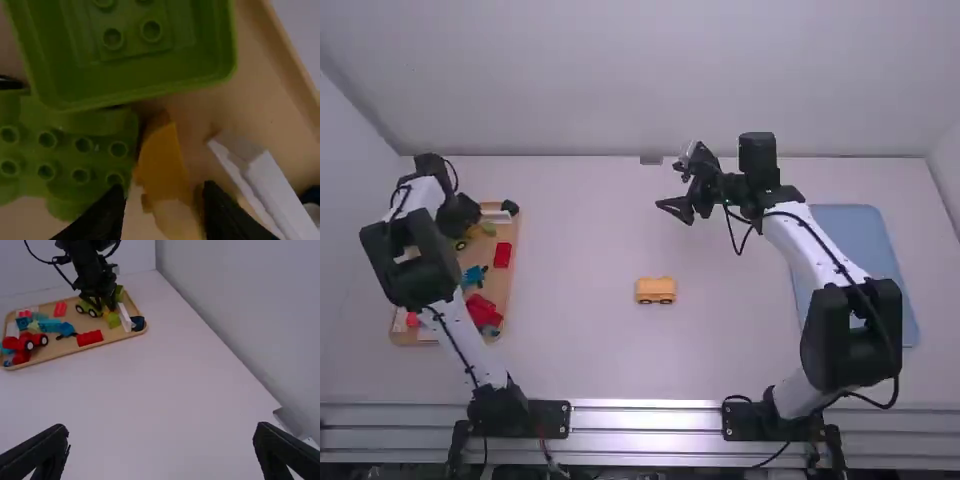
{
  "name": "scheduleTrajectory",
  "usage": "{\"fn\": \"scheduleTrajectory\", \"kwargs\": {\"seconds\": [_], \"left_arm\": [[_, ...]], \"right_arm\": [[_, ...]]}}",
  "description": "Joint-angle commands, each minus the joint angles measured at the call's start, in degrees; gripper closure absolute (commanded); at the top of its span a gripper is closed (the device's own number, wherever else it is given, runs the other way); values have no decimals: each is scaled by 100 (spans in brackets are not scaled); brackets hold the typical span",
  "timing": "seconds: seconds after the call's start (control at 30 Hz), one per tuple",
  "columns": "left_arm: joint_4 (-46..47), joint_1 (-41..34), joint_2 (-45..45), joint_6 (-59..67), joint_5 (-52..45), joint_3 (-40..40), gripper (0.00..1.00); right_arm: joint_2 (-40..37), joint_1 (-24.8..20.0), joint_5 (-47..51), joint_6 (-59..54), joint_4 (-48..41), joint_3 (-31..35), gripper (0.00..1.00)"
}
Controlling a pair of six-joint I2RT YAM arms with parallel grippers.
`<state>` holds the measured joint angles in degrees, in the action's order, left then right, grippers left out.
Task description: Assemble lego blocks to make yellow taxi
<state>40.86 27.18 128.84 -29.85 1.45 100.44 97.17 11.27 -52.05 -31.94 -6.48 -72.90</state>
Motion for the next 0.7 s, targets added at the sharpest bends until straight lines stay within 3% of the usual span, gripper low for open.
{"fn": "scheduleTrajectory", "kwargs": {"seconds": [0.0,0.47,0.67], "left_arm": [[-11,-35,72,-39,-81,-116,59],[-632,-22,72,-208,-57,-640,65],[-1054,-22,72,96,-59,-796,73]], "right_arm": [[-7,33,-15,-2,-2,-201,1],[-7,33,138,2,0,-201,1],[-7,33,133,4,-2,-201,1]]}}
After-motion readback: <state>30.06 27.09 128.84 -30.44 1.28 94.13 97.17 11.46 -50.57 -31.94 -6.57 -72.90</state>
